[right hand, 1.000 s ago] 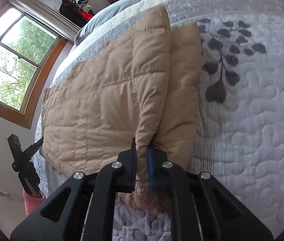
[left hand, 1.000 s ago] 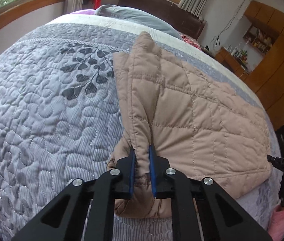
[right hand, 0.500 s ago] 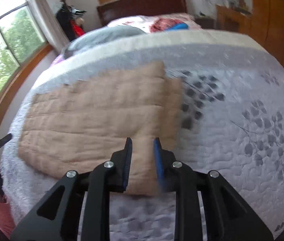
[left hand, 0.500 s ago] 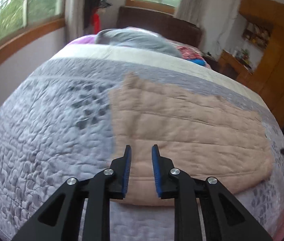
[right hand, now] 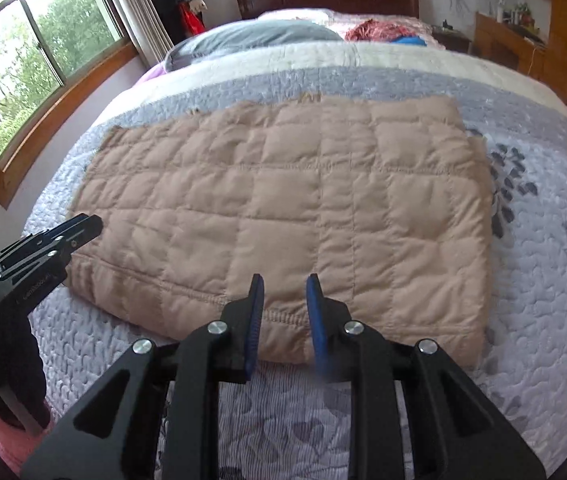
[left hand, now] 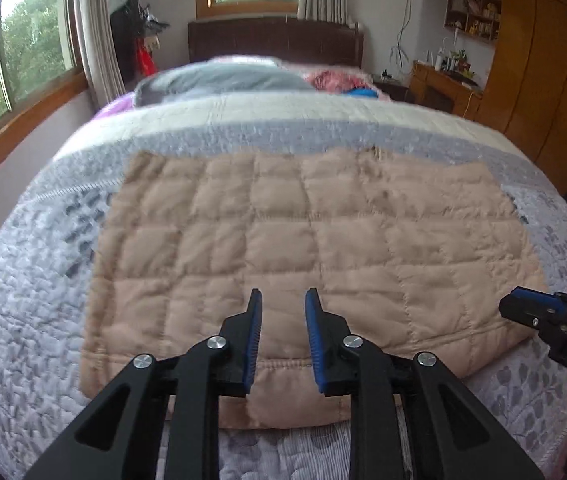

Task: Fold large clothes

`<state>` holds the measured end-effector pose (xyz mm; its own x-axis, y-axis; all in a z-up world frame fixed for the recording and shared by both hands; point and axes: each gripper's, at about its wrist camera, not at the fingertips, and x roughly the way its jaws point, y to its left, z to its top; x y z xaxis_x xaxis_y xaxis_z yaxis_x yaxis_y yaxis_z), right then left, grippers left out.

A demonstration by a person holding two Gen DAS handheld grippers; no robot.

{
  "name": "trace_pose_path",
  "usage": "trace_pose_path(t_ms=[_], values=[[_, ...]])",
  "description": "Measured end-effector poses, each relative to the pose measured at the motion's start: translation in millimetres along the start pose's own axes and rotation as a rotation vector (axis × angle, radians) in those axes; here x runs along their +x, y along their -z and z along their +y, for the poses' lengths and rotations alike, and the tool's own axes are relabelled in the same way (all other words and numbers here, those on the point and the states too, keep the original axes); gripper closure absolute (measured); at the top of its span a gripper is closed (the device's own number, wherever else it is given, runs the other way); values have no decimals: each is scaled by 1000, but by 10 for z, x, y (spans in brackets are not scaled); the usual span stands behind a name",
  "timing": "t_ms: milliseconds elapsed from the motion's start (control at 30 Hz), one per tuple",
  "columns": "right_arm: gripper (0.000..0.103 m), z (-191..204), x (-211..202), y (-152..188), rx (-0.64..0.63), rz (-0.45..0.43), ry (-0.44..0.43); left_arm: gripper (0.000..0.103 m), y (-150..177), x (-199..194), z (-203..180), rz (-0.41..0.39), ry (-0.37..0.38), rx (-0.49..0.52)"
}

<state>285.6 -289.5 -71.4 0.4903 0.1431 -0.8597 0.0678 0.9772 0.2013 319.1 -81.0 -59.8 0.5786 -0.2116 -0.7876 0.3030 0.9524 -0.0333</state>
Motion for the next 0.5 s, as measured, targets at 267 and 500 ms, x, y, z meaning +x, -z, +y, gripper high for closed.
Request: trace_pose_path(t_ms=[267, 500], values=[[82, -32, 391, 99, -20, 53, 35, 80, 198, 365, 17, 63, 27, 0], [82, 14, 476, 194, -48, 2, 75, 80, 286, 386, 53, 41, 25, 10]])
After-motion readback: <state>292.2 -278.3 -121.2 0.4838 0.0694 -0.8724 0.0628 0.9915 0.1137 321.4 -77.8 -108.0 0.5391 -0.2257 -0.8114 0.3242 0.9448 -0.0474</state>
